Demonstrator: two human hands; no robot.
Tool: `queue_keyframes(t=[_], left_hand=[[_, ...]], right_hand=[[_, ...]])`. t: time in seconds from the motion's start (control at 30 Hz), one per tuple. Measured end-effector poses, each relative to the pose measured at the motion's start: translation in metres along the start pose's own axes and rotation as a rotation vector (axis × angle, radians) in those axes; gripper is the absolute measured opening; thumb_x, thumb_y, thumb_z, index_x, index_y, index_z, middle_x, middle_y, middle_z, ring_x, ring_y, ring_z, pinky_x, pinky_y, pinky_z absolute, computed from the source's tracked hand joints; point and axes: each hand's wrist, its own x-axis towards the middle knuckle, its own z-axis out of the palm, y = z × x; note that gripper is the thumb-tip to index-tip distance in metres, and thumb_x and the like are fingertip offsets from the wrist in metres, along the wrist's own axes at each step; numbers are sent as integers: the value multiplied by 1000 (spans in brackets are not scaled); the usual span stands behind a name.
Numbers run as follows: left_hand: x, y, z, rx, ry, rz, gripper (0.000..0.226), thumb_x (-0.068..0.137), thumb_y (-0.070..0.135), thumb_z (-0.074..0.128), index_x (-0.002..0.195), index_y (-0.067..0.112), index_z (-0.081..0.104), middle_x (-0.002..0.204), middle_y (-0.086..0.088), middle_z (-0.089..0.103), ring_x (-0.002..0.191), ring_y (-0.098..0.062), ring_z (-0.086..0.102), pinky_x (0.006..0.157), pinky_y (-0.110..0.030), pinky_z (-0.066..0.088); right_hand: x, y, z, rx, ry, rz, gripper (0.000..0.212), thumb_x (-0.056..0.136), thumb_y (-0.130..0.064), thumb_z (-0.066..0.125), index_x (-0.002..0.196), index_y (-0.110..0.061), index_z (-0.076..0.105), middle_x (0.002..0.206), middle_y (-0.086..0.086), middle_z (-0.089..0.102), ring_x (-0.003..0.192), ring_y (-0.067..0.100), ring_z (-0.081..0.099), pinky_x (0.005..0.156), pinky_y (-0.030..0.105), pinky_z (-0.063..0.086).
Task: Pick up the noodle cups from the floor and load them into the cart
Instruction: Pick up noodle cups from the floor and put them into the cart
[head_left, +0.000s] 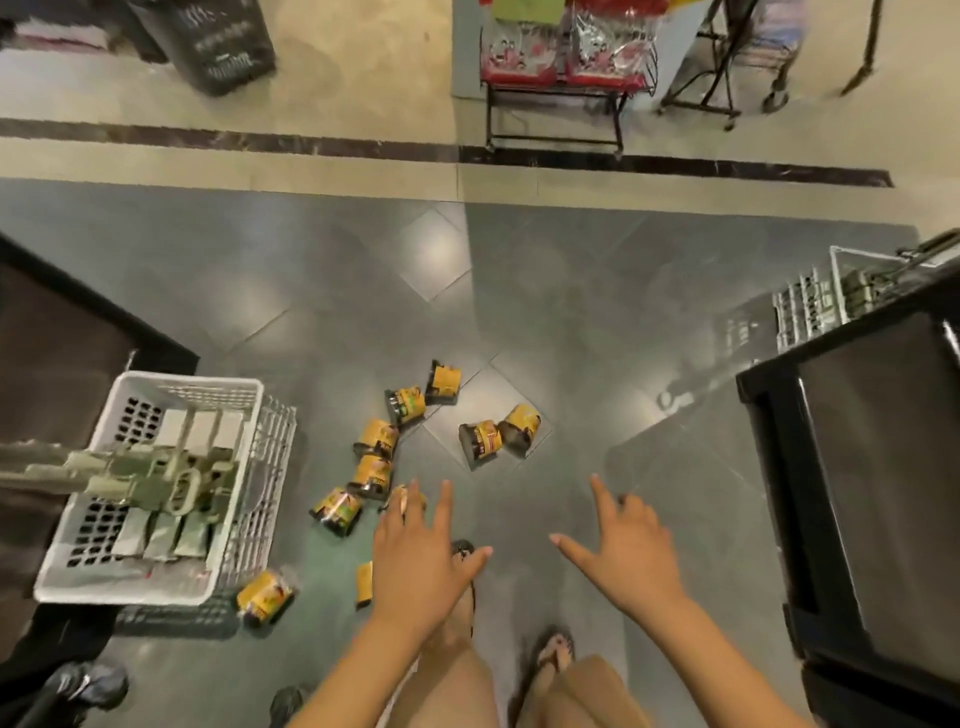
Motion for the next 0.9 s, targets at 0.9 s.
queue_keyframes(t=[0.9], left_hand=[[504,-104,470,58,169,99,122,58,101,22,153,31,-9,159,-22,8,145,-41,16,112,-50,28]], right_hand=[[580,42,404,-110,183,-236,107,64,-88,34,144,-17,41,123,26,52,108,42,53,80,48,48]])
